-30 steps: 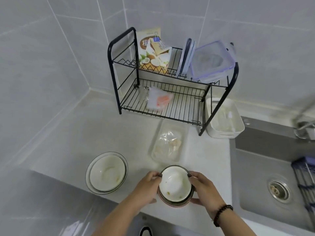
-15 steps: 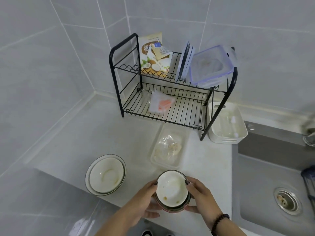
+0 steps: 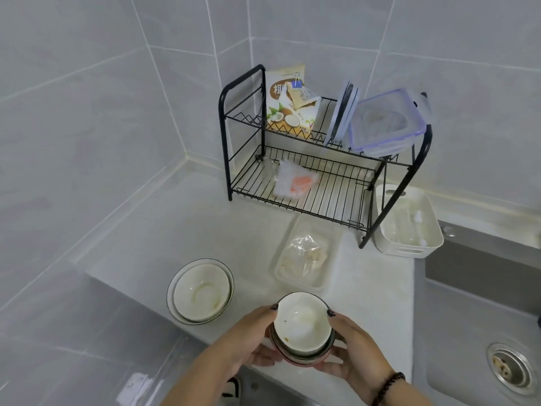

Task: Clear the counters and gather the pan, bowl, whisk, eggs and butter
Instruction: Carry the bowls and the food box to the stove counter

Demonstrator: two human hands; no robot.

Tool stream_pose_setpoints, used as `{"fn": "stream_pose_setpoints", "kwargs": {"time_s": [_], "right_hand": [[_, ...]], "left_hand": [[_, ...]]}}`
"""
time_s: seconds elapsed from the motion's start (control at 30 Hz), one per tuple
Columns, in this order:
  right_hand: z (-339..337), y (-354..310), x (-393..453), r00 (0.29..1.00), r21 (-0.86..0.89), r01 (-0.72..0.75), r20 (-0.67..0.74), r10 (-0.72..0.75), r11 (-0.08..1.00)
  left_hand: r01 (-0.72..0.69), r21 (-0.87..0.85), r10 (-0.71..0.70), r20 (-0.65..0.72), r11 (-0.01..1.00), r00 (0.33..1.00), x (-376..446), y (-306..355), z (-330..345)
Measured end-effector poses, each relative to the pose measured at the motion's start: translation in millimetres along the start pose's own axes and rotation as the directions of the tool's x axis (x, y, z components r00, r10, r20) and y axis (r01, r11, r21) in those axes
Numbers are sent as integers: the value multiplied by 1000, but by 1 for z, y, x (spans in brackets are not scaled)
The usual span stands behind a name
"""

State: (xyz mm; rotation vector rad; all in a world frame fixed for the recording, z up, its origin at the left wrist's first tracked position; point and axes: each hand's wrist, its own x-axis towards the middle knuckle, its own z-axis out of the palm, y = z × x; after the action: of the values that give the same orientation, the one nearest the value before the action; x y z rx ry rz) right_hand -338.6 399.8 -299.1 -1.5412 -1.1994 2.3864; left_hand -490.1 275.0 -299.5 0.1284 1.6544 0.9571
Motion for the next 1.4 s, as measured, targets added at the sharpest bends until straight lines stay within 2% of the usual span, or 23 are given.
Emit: {"fn": "stream_pose_setpoints", "kwargs": {"time_s": [0.17,0.4,0.6,0.93,1.1,1.27,1.4], "right_hand": [[37,-15,-7,998,40,-68,-3,68,997],[106,-35,-8,1000,12,14,21,-14,1000],[167,-41,9,995,-145,96,-4,-98,985],[218,-29,29,986,-264,63,-130,-101,962],[226,-24,34,975,-292,66,-186,-124,954],[234,-20,38,956,-306,86,-241,-164,948],[237,-17,38,941,-342,100,-273,-201,934]], "left_hand": [[-11,82,13,-23,997,1000,-15,21,-31],[-92,129,103,-78,987,992,-32,40,-98],[-111,68,117,-100,991,988,-40,42,-150],[-76,13,77,-85,997,993,-16,31,-197],[-72,93,79,-70,993,994,-7,27,-207],[-99,276,122,-66,956,990,-4,31,-213],[-114,300,140,-66,947,988,4,25,-215]]}}
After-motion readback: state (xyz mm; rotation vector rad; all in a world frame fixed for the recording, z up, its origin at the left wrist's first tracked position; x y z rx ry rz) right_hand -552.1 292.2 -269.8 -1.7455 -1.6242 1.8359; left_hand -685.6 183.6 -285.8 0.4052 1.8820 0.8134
